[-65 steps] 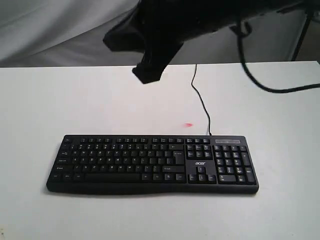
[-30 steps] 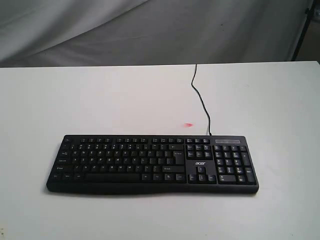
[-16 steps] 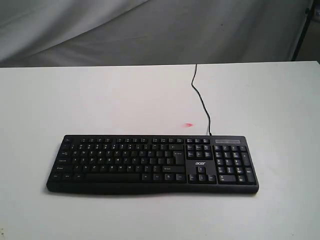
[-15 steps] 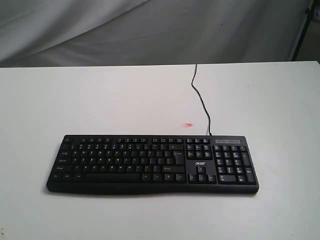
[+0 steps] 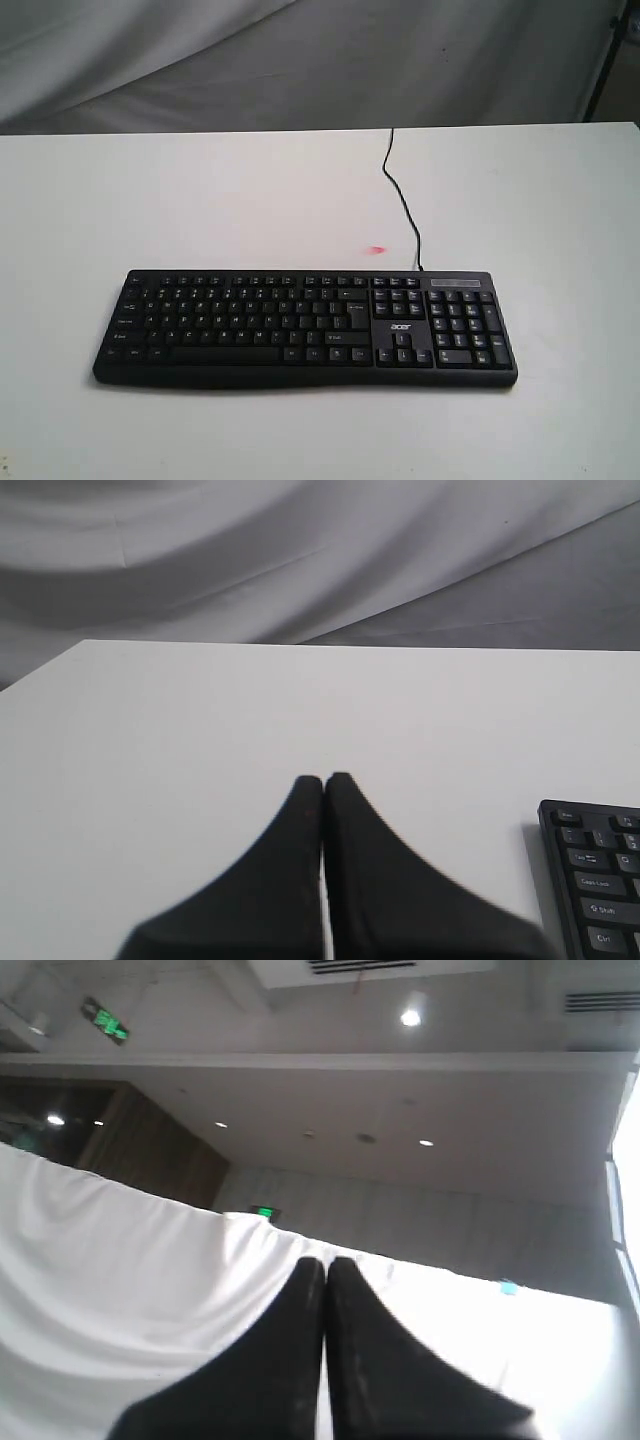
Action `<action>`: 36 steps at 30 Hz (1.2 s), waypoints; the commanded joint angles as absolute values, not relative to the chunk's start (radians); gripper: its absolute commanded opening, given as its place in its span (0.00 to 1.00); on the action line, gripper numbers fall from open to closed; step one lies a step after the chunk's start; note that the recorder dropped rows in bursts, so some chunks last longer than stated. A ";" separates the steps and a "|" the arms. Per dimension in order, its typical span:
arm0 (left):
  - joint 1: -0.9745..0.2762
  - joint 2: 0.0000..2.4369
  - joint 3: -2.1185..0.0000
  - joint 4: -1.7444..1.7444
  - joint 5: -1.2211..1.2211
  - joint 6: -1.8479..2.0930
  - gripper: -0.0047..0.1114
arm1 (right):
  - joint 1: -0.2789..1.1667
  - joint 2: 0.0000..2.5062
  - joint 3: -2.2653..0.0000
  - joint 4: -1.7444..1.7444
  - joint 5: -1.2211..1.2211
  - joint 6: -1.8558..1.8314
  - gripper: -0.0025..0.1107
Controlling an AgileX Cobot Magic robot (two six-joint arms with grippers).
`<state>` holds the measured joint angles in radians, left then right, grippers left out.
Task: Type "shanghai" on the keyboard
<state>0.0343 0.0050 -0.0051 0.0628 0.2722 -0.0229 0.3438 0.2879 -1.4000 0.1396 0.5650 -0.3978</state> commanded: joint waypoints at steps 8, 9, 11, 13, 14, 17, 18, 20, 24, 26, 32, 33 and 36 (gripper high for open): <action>0.031 0.000 0.000 0.062 0.266 -0.024 0.05 | 0.097 0.194 -1.393 -0.090 0.718 -0.142 0.02; 0.031 0.000 0.000 0.062 0.266 -0.024 0.05 | 0.089 0.194 -1.393 -0.083 0.718 -0.117 0.02; 0.031 0.000 0.000 0.062 0.266 -0.024 0.05 | 0.078 0.194 -1.393 -0.050 0.718 -0.082 0.02; 0.031 0.000 0.000 0.062 0.266 -0.024 0.05 | 0.078 0.194 -1.393 -0.021 0.718 -0.085 0.02; 0.031 0.000 0.000 0.062 0.266 -0.024 0.05 | 0.078 0.194 -1.393 -0.016 0.718 -0.085 0.02; 0.031 0.000 0.000 0.062 0.266 -0.024 0.05 | 0.078 0.194 -1.393 -0.016 0.720 -0.099 0.02; 0.031 0.000 0.000 0.062 0.266 -0.024 0.05 | 0.078 0.194 -1.393 -0.016 0.720 -0.105 0.02; 0.031 0.000 0.000 0.062 0.266 -0.024 0.05 | 0.078 0.194 -1.389 -0.016 0.720 -0.105 0.02; 0.031 0.000 0.000 0.062 0.266 -0.024 0.05 | 0.078 0.194 -1.295 0.000 0.692 -0.097 0.02; 0.031 0.000 0.000 0.062 0.266 -0.024 0.05 | 0.078 0.194 -1.235 0.018 0.667 -0.097 0.02; 0.031 0.000 0.000 0.062 0.266 -0.024 0.05 | 0.078 0.161 -1.054 0.018 0.568 -0.097 0.02; 0.031 0.000 0.000 0.062 0.266 -0.024 0.05 | 0.078 0.151 -1.020 0.018 0.547 -0.097 0.02; 0.031 0.000 0.000 0.062 0.266 -0.024 0.05 | 0.078 0.106 -0.919 0.018 0.477 -0.085 0.02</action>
